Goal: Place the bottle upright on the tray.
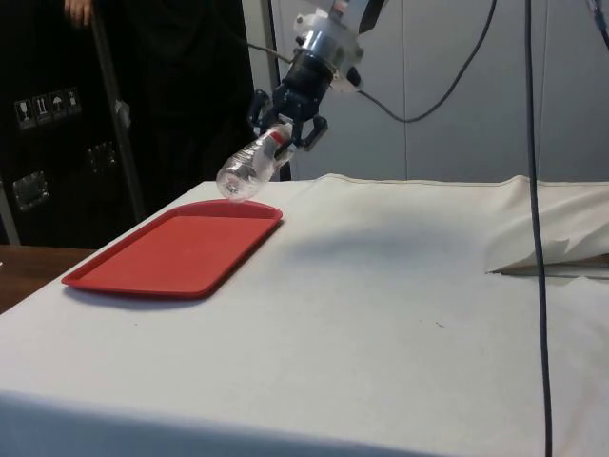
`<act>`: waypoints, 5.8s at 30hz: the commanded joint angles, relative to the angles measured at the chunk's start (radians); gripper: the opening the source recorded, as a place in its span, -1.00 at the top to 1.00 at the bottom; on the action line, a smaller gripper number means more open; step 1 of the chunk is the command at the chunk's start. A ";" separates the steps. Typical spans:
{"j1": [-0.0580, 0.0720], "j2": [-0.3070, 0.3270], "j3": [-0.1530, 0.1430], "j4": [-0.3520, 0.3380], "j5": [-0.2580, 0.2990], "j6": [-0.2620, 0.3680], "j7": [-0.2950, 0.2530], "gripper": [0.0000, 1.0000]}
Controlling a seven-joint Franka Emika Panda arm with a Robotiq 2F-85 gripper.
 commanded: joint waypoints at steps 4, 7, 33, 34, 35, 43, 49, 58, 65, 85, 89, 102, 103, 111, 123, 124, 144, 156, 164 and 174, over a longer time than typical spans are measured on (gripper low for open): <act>0.003 0.006 0.002 0.029 -0.018 -0.001 0.022 0.71; 0.003 0.009 0.003 0.040 -0.022 -0.001 0.026 0.71; 0.007 0.078 0.012 0.214 -0.108 0.001 0.094 0.71; 0.007 0.081 0.011 0.221 -0.113 0.001 0.097 0.71; 0.007 0.085 0.012 0.227 -0.117 0.001 0.101 0.71; 0.008 0.119 0.011 0.288 -0.151 0.003 0.132 0.71; 0.003 0.142 0.015 0.331 -0.169 0.000 0.151 0.71; 0.007 0.189 0.010 0.416 -0.228 -0.001 0.224 0.71; 0.003 0.213 0.013 0.463 -0.263 0.001 0.257 0.71; 0.008 0.270 0.004 0.543 -0.379 0.052 0.335 0.71; 0.004 0.275 0.010 0.553 -0.397 0.059 0.339 0.71; 0.022 0.310 0.008 0.596 -0.484 0.104 0.400 0.71; 0.028 0.310 0.011 0.598 -0.498 0.113 0.411 0.71; 0.045 0.311 0.028 0.603 -0.562 0.145 0.457 0.71; 0.060 0.320 0.050 0.600 -0.653 0.192 0.512 0.71; 0.061 0.321 0.051 0.600 -0.662 0.195 0.517 0.71; 0.085 0.327 0.064 0.600 -0.869 0.245 0.641 0.71; 0.103 0.327 0.090 0.607 -1.009 0.258 0.744 0.71; 0.113 0.326 0.106 0.609 -1.100 0.264 0.809 0.71; 0.122 0.330 0.129 0.608 -1.215 0.265 0.889 0.71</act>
